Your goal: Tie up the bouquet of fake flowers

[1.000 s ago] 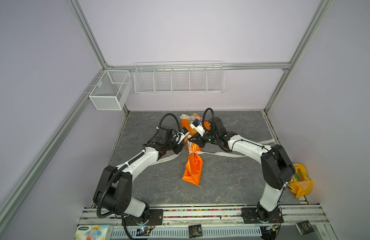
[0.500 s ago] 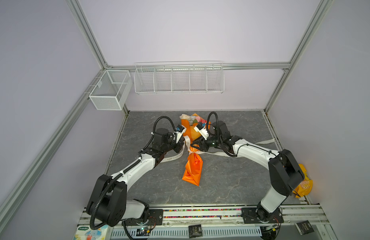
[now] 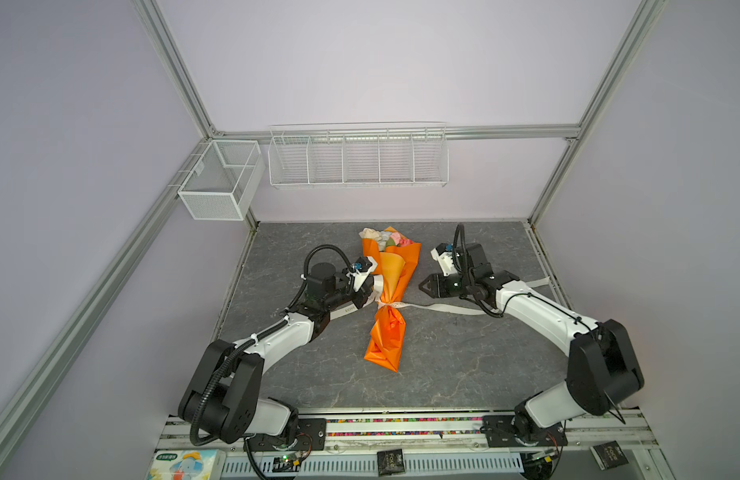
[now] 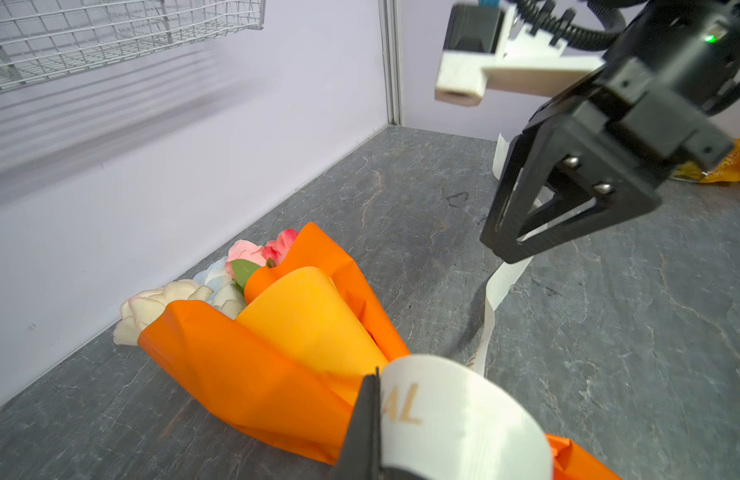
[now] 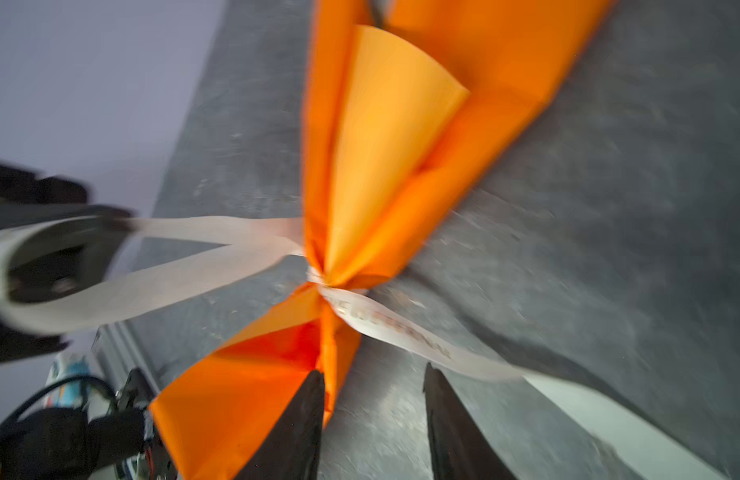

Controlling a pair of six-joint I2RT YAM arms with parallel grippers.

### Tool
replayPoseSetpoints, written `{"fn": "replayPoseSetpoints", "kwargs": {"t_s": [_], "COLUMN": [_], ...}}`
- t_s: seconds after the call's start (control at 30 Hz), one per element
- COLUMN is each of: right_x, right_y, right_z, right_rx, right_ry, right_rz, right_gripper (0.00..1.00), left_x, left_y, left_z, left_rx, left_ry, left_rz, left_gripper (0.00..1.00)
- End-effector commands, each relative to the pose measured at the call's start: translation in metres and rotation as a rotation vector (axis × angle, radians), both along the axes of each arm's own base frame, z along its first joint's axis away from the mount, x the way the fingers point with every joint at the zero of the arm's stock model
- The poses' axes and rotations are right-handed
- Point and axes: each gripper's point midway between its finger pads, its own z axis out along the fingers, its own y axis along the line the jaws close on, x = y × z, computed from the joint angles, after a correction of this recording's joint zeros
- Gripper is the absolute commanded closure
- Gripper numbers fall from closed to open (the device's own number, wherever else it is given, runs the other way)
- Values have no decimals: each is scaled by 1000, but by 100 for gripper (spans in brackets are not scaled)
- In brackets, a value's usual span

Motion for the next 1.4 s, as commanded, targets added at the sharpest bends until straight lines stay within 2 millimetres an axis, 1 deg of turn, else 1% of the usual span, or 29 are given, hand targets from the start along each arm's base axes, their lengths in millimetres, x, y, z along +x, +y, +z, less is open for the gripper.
{"fn": "replayPoseSetpoints", "kwargs": {"t_s": [0.0, 0.03, 0.1, 0.2, 0.23, 0.27, 0.33, 0.37, 0.43, 0.47, 0.5, 0.57, 0.6, 0.7, 0.77, 0.9, 0.93, 1.0, 1.03, 1.1, 1.13, 1.2, 1.23, 1.3, 1.37], "right_x": [-26, -25, -22, -11, -10, -19, -23, -23, -22, -23, -23, -23, -23, -22, -14, -1, 1, 7, 9, 16, 22, 36, 47, 65, 82], "right_y": [-68, -80, -93, -113, -126, -143, -164, -172, -185, -188, -201, -211, -215, -222, -221, -220, -221, -219, -219, -213, -209, -195, -182, -147, -96], "right_z": [-52, -57, -63, -67, -69, -71, -71, -74, -81, -84, -85, -84, -85, -98, -106, -112, -116, -120, -121, -116, -108, -86, -71, -39, -3], "right_rx": [-184, -178, -163, -237, -284, -361, -467, -490, -512, -526, -529, -542, -541, -496, -459, -459, -457, -450, -450, -422, -414, -411, -392, -343, -249], "right_ry": [245, 282, 332, 336, 353, 403, 419, 422, 445, 456, 475, 472, 471, 513, 512, 502, 512, 506, 504, 475, 444, 360, 306, 201, 98], "right_rz": [-347, -434, -514, -605, -663, -733, -778, -787, -804, -802, -832, -854, -865, -876, -843, -792, -788, -762, -758, -738, -719, -661, -617, -525, -411], "right_gripper": [53, 50, 49, 48, 48, 49, 50, 50, 50, 50, 50, 50, 49, 49, 49, 50, 52, 60, 68, 81, 88, 92, 93, 94, 94], "left_x": [-5, -2, -1, -5, -6, -6, -7, -8, -7, -8, -8, -9, -9, -10, -11, -13, -13, -14, -14, -15, -16, -16, -17, -17, -17], "left_y": [3, 7, 13, 15, 15, 14, 12, 11, 11, 10, 10, 10, 11, 10, 10, 8, 7, 7, 7, 7, 7, 6, 6, 6, 7], "left_z": [-3, -6, -11, -11, -11, -10, -9, -8, -9, -8, -7, -6, -6, -6, -6, -4, -4, -3, -2, -3, -3, -4, -5, -6, -7], "left_rx": [49, 79, 122, 139, 134, 129, 122, 117, 103, 98, 97, 99, 100, 102, 103, 93, 90, 83, 79, 78, 77, 76, 73, 59, 41], "left_ry": [4, 30, 53, 44, 44, 45, 58, 64, 72, 74, 73, 73, 72, 72, 75, 82, 84, 87, 88, 93, 96, 100, 104, 108, 111], "left_rz": [-1, 24, 53, 48, 44, 40, 31, 26, 29, 26, 23, 24, 26, 19, 16, -2, -4, -5, -6, -8, -10, -11, -12, -9, 3], "left_gripper": [100, 100, 100, 100, 100, 100, 100, 100, 100, 100, 100, 100, 100, 100, 100, 100, 100, 100, 100, 100, 100, 100, 100, 100, 100]}}
